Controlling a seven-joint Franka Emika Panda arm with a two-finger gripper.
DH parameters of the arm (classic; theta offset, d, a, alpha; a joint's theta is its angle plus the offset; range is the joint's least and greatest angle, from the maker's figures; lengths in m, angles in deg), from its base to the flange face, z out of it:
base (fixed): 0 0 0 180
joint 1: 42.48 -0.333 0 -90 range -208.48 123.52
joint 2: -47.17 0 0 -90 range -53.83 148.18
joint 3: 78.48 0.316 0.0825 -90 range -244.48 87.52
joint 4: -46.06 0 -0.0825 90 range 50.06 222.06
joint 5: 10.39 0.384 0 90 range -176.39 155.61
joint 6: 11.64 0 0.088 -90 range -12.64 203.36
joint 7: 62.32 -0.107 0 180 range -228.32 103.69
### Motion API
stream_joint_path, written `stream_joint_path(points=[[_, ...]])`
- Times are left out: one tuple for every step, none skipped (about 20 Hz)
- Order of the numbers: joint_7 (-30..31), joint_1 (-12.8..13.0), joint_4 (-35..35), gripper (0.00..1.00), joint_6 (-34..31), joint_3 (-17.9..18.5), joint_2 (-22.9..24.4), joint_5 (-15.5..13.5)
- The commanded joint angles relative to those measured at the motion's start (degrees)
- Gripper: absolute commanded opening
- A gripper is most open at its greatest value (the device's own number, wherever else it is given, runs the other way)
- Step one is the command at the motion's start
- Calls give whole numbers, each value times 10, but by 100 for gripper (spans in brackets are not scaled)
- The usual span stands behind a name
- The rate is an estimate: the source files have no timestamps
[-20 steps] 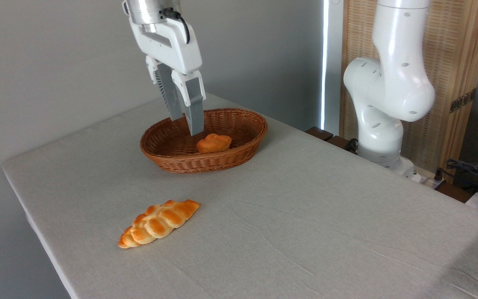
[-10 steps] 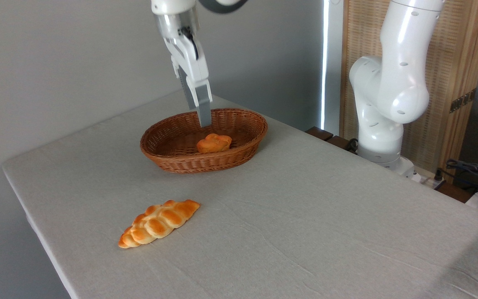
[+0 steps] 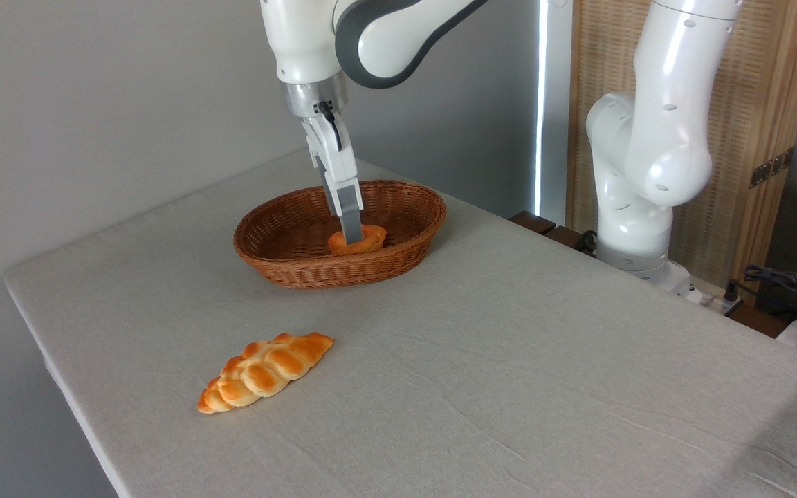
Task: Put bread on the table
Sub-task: 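Lower the gripper into the basket around the round bread roll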
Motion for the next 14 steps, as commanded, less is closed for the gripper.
stream_joint_path(points=[[6,3,34,100,32,-1,8,8],[6,3,38,100,34,-3,7,26],[7,6,42,100,45,-3,1,42],[7,12,45,100,56,-3,-4,44],[7,12,48,99,61,-3,-7,44],[7,12,48,95,63,-3,-8,45],[7,12,48,77,63,-3,-8,45],[7,12,48,65,64,-3,-8,45],[7,12,47,56,63,-3,-8,45],[7,11,47,50,63,-3,-8,45],[6,11,47,44,63,-3,-8,45],[6,10,47,40,63,-3,-8,45],[6,10,47,34,63,-3,-8,45],[5,10,46,31,64,-3,-8,45]])
